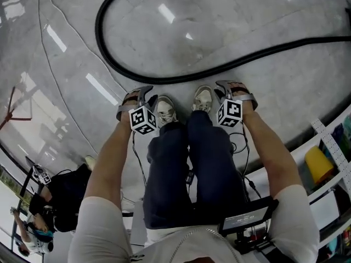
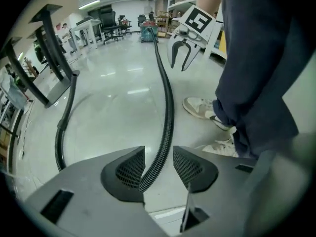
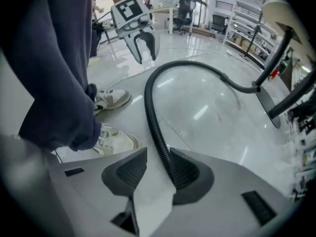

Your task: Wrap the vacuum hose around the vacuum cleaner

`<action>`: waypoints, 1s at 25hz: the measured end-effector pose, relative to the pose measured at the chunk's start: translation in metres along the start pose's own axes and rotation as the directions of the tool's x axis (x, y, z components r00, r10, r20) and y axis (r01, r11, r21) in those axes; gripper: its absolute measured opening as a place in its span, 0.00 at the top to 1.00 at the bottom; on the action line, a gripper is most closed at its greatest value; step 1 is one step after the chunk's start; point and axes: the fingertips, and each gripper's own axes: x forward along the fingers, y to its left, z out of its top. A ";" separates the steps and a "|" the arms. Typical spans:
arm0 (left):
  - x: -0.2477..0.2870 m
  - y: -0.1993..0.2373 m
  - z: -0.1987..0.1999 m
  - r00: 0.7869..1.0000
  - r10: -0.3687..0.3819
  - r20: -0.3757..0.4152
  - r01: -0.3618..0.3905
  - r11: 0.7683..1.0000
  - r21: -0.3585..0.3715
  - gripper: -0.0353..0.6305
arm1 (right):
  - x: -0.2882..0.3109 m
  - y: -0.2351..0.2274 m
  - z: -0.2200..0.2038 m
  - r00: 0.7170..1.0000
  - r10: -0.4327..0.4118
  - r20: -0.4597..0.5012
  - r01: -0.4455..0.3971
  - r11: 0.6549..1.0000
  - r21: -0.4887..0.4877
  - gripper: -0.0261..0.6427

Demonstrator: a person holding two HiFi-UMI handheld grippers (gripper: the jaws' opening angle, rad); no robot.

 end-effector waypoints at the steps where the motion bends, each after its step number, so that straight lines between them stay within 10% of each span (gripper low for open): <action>1: 0.013 0.000 -0.006 1.000 -0.003 -0.011 0.003 1.000 0.022 0.71 | 0.016 0.001 -0.005 1.000 0.009 -0.025 -0.010 0.999 -0.034 0.76; 15: 0.117 -0.016 -0.037 0.994 -0.094 -0.062 0.106 0.966 0.235 0.64 | 0.147 -0.007 -0.036 0.974 -0.013 -0.225 -0.065 0.940 -0.336 0.59; 25: 0.120 -0.010 -0.019 0.995 -0.100 -0.023 0.102 0.961 0.257 0.63 | 0.073 -0.029 -0.007 0.996 -0.038 -0.084 0.011 0.952 -0.305 0.70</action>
